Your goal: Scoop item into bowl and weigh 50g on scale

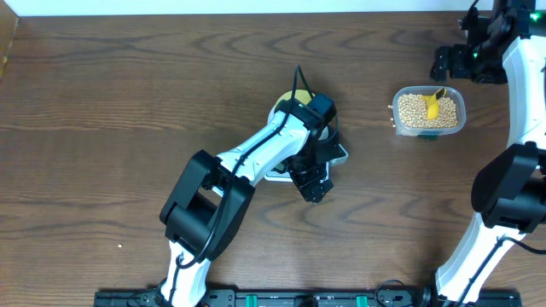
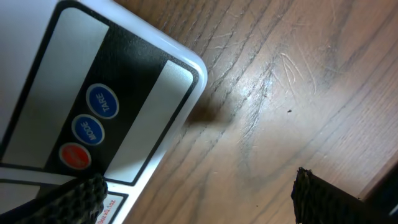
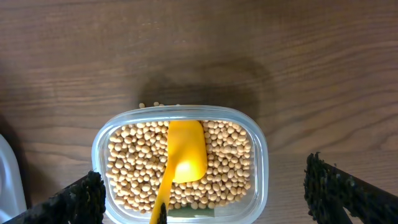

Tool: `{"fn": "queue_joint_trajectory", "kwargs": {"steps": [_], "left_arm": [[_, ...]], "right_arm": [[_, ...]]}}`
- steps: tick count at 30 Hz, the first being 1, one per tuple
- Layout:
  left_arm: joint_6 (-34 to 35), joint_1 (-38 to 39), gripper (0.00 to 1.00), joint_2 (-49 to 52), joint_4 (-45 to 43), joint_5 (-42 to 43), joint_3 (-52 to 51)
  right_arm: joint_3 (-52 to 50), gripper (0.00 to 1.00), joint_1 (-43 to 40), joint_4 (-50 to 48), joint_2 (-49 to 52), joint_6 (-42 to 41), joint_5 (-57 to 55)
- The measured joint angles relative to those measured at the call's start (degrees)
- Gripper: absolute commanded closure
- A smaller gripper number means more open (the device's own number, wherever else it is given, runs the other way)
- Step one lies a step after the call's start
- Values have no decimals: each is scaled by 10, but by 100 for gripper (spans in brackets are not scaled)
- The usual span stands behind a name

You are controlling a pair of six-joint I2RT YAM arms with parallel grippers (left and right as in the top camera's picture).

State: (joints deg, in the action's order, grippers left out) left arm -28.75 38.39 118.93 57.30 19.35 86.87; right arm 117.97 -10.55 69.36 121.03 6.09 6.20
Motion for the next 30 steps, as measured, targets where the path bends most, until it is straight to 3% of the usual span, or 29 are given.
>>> {"fn": "queue_joint_trajectory", "kwargs": {"steps": [30], "left_arm": [[-16, 19, 3, 0, -7, -30, 0]], "right_arm": [[0, 1, 0, 0, 0, 0, 0]]}}
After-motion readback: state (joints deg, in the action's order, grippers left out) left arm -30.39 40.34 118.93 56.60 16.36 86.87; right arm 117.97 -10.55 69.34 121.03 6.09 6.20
